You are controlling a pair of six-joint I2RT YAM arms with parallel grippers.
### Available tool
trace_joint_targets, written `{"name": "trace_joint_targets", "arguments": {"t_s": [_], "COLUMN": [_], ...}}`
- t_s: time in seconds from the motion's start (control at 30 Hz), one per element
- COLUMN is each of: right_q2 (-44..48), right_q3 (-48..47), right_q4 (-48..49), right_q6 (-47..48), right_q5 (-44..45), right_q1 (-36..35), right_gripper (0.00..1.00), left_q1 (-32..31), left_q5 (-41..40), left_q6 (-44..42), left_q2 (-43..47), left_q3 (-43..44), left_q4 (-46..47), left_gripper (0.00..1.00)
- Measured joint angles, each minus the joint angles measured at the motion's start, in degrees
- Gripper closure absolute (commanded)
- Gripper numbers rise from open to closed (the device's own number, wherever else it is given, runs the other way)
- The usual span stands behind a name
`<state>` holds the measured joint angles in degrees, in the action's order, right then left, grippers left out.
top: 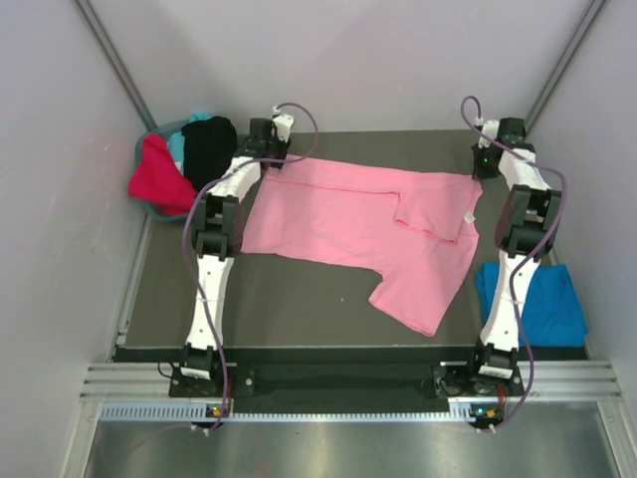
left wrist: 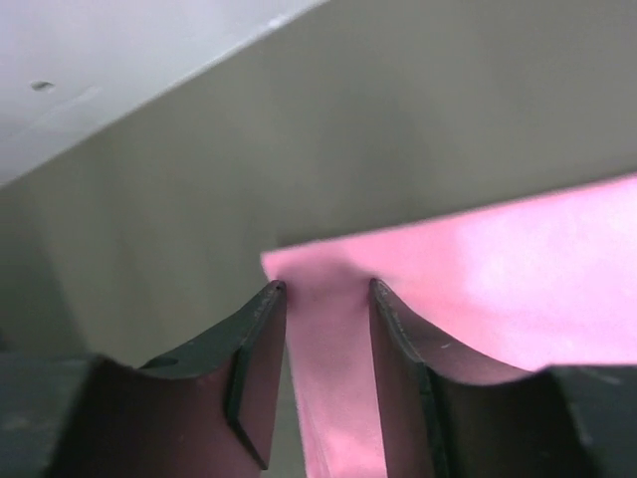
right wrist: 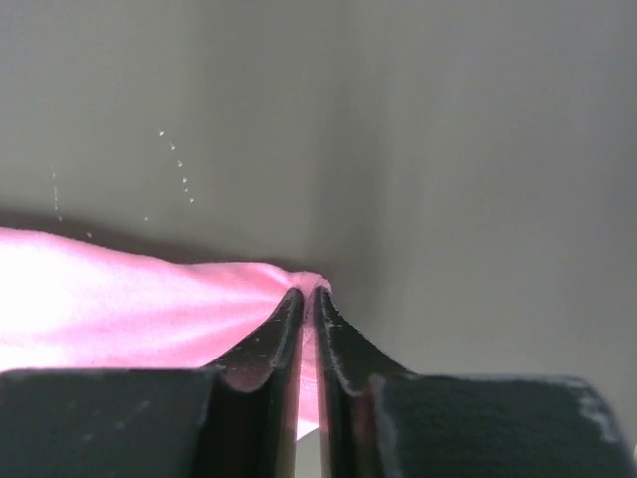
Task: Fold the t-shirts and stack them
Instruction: Fold the tshirt
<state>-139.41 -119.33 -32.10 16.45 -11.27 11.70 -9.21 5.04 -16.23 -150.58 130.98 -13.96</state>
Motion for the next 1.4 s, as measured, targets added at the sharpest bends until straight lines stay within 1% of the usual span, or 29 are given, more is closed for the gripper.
{"name": "trace_joint_targets", "arguments": {"t_s": [0.03, 0.07, 0.1, 0.2, 0.3, 0.37, 0.43, 0.5, 0.57, 0.6, 0.67, 0.73, 0.77, 0.83, 0.9, 0.97, 1.07, 1.17, 1.23, 1.3, 1.4], "right_q2": [0.0, 0.0, 0.0, 1.0, 5.1, 9.6, 16.1, 23.1, 31.0, 33.0, 39.0, 44.5, 46.6, 51.3, 55.6, 60.4, 70.8, 81.7, 87.1, 89.5, 90.1], "right_q3": [0.0, 0.0, 0.0, 0.1, 1.4, 2.7, 5.2, 8.1, 12.1, 13.3, 18.2, 25.2, 28.8, 38.1, 47.3, 55.8, 67.5, 75.8, 79.9, 82.3, 84.2], "right_q4": [0.0, 0.2, 0.4, 0.7, 0.7, 0.4, 0.4, 0.2, -0.9, -1.7, -4.2, -7.7, -8.5, -12.2, -14.5, -17.0, -19.5, -21.1, -22.0, -22.6, -22.8], "right_q6": [-0.1, 0.0, 0.2, 0.9, 1.5, 2.0, 3.1, 4.7, 7.5, 8.2, 12.3, 16.7, 18.7, 23.6, 27.6, 31.3, 37.0, 42.1, 44.4, 46.0, 47.2], "right_q5": [0.3, 0.7, 1.0, 1.9, 2.3, 2.2, 1.4, -0.6, -4.6, -5.7, -10.0, -13.2, -14.0, -14.8, -14.8, -14.5, -13.7, -12.1, -11.1, -10.4, -9.6], "right_q1": [0.0, 0.0, 0.0, 0.2, 0.2, 0.2, 0.2, 0.3, 0.4, 0.4, 0.0, -0.9, -1.4, -3.8, -6.8, -10.3, -15.5, -20.8, -25.1, -28.8, -32.9], "right_gripper": [0.75, 0.70, 0.63, 0.54, 0.53, 0.53, 0.52, 0.53, 0.55, 0.56, 0.58, 0.59, 0.58, 0.58, 0.57, 0.57, 0.57, 0.56, 0.57, 0.57, 0.58], "left_q1": [-0.2, -0.3, -0.4, -0.8, -1.0, -1.1, -1.2, -1.2, -1.3, -1.3, -1.4, -1.4, -1.4, -1.3, -1.2, -1.0, -0.7, -0.1, 0.8, 1.9, 3.5], "left_q5": [-1.2, -2.4, -3.4, -5.6, -6.6, -7.0, -6.9, -6.3, -5.2, -4.7, -4.2, -3.8, -3.5, -2.5, -0.8, 1.2, 3.1, 4.0, 4.5, 4.5, 4.3], "left_q6": [0.0, -0.1, -0.1, -0.1, 0.4, 0.9, 1.0, 1.0, 0.9, 0.9, 0.9, 1.4, 1.9, 3.1, 5.0, 6.5, 7.8, 8.7, 9.1, 9.1, 9.1], "left_q2": [0.0, -0.1, -0.1, 0.0, 1.8, 4.5, 8.9, 16.4, 24.8, 28.0, 35.4, 40.0, 41.3, 42.7, 43.6, 44.8, 47.3, 49.2, 50.1, 50.6, 50.6], "left_q3": [0.0, 0.0, 0.0, 0.4, 0.4, 0.2, -1.9, -7.5, -14.6, -17.4, -24.0, -27.8, -29.0, -30.8, -33.4, -37.6, -44.4, -48.8, -50.8, -52.0, -52.2], "left_q4": [0.7, 1.4, 2.0, 4.6, 5.2, 4.4, 3.5, 3.2, 3.3, 3.0, 2.1, 0.3, -1.0, -3.7, -6.7, -9.3, -13.1, -15.7, -16.1, -16.3, -16.6], "left_gripper": [0.49, 0.48, 0.47, 0.46, 0.46, 0.44, 0.44, 0.42, 0.40, 0.40, 0.39, 0.40, 0.39, 0.34, 0.32, 0.33, 0.36, 0.36, 0.36, 0.37, 0.39]}}
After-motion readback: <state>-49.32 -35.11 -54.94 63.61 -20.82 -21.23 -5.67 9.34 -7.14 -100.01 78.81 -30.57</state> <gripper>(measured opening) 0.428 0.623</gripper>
